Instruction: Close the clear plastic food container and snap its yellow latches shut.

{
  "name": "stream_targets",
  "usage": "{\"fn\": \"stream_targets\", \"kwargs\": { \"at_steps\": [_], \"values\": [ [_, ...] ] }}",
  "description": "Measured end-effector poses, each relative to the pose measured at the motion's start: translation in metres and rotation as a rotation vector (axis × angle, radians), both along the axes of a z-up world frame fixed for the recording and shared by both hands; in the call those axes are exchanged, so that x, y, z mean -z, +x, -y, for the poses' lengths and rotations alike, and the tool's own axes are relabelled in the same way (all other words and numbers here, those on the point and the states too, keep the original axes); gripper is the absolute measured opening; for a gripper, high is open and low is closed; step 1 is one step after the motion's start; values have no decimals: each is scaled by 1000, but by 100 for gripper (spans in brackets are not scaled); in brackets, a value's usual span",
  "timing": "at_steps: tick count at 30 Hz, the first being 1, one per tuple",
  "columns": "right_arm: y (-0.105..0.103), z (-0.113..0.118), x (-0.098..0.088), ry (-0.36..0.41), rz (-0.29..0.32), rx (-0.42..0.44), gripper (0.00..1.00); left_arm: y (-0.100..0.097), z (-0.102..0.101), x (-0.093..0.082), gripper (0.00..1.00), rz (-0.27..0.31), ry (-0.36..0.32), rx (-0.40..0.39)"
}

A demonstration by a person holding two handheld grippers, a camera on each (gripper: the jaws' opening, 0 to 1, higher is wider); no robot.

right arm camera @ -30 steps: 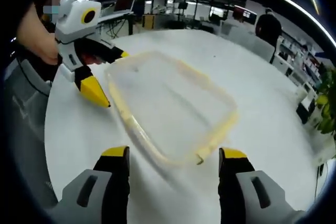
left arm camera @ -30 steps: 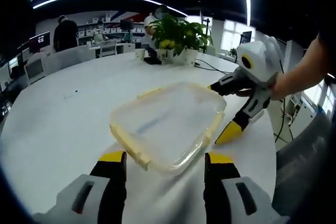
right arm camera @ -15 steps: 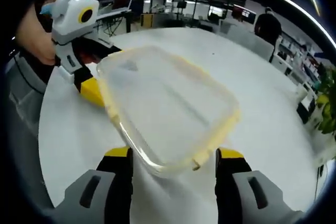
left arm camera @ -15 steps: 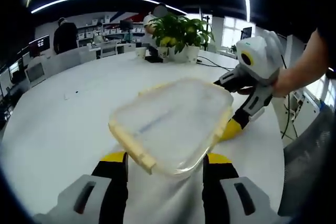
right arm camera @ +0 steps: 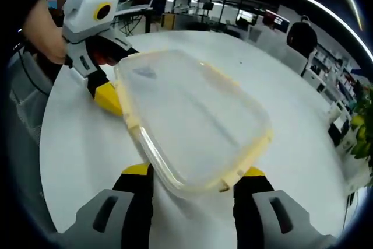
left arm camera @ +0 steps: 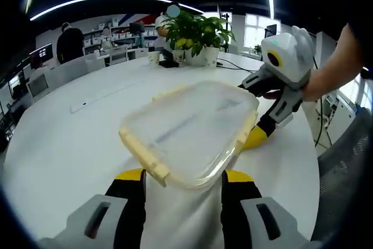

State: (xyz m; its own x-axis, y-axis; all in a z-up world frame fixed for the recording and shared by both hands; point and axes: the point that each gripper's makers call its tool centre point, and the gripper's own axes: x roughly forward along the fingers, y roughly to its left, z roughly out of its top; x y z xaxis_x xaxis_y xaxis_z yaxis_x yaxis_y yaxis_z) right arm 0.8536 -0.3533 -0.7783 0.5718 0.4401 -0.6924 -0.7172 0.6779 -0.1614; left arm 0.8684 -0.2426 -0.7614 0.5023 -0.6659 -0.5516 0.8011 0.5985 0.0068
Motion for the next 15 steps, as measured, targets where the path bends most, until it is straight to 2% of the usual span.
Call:
{"fn": "stream_targets", "kwargs": {
  "at_steps": [5, 8, 15],
  "values": [
    [-1, -5, -1, -16, 8, -9, 51, 0, -4, 1, 46, -5, 3, -8],
    [-1, -12, -1, -23, 14, -25, 50, -1, -13, 2, 46, 5, 30, -6],
    [-2, -34, -2, -21, 17, -56, 49, -1, -36, 3, 45, 10, 46, -18]
  ]
}}
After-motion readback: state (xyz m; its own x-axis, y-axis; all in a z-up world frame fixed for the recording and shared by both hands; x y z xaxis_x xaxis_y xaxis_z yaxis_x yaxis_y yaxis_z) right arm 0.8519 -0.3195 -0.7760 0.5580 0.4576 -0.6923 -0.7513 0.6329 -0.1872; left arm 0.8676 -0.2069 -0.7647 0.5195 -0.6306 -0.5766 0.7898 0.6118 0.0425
